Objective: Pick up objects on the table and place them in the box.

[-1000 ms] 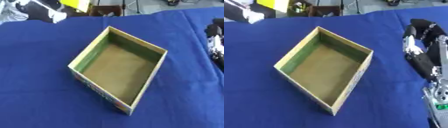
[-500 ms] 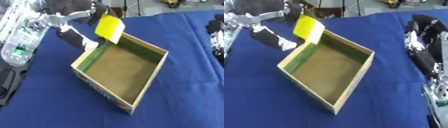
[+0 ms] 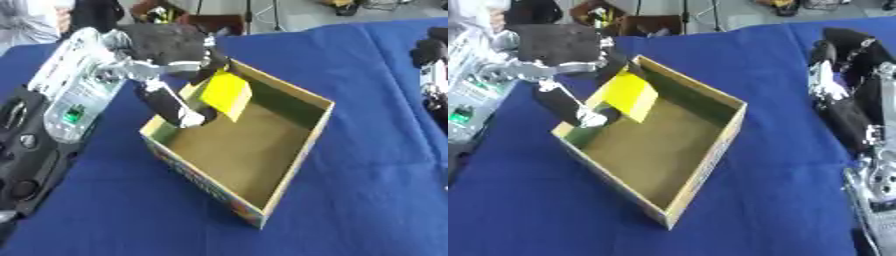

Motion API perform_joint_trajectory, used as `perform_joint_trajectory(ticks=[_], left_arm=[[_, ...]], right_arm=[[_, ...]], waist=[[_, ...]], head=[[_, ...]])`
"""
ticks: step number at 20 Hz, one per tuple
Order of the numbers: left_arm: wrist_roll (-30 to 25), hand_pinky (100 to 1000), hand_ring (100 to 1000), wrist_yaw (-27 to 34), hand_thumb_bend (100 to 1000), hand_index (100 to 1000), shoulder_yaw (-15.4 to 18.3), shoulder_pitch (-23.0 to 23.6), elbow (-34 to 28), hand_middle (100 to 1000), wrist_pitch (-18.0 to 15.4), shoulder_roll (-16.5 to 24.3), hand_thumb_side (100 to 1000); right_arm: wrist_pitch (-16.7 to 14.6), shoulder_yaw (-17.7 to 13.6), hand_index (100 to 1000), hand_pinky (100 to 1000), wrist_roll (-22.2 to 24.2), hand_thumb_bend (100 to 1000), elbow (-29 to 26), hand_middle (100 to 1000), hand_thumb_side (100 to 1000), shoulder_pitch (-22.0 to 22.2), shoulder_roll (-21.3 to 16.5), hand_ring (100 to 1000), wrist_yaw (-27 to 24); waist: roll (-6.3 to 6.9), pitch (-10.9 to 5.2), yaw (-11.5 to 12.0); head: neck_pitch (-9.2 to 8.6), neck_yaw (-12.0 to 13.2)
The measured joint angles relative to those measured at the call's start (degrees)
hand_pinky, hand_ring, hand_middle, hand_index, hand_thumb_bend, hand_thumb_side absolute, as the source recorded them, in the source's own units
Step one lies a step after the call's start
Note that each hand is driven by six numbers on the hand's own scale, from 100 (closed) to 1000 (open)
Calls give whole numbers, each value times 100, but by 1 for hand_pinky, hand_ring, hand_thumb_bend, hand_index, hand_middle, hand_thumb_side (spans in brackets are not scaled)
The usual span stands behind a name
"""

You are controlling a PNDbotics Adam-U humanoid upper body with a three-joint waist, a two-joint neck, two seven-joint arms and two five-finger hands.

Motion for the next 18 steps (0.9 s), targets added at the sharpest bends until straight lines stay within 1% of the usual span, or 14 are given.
perform_joint_trajectory(ticks=[3, 7, 11, 12, 14, 16, 17, 18], left_arm=[[69, 100, 294, -586, 100, 522, -126, -70, 195, 346, -117, -134, 327], [202, 100, 298, -1074, 100, 523, -249, -69, 517, 348, -251, -284, 339], [304, 100, 311, -1345, 100, 538, -307, -60, 807, 361, -355, -382, 337], [323, 100, 326, -1369, 100, 552, -317, -60, 854, 376, -374, -389, 344], [341, 100, 383, -1381, 100, 595, -334, -59, 930, 427, -392, -411, 364], [340, 194, 449, -1349, 100, 666, -336, -57, 980, 480, -392, -434, 421], [336, 266, 489, -1323, 100, 724, -337, -50, 988, 523, -388, -435, 487], [330, 266, 489, -1291, 100, 724, -339, -43, 991, 523, -382, -436, 487]], right_arm=[[6, -1, 758, 730, -6, 100, 0, 635, 475, 1, 1, 694, 0], [4, -1, 758, 730, -9, 100, 0, 635, 475, 1, 1, 693, 0], [-6, 0, 758, 731, -18, 100, 0, 634, 475, 1, 1, 694, 1], [-6, 0, 758, 731, -18, 100, 0, 634, 475, 1, 1, 694, 1], [-5, 0, 758, 731, -18, 100, 0, 634, 474, 1, 2, 694, 2], [-4, 0, 758, 731, -20, 100, 0, 634, 474, 2, 2, 694, 3], [-4, 0, 758, 731, -20, 100, 0, 634, 475, 2, 2, 694, 3], [-3, 0, 758, 731, -21, 100, 0, 634, 475, 2, 2, 694, 4]], waist=[[-1, 0, -2], [-3, 1, -25], [-7, 19, -29], [-7, 22, -28], [-8, 34, -24], [-9, 45, -25], [-11, 46, -25], [-15, 47, -25]], head=[[-44, 10], [-54, 33], [-94, 45], [-94, 45], [-94, 45], [-95, 45], [-95, 45], [-95, 45]])
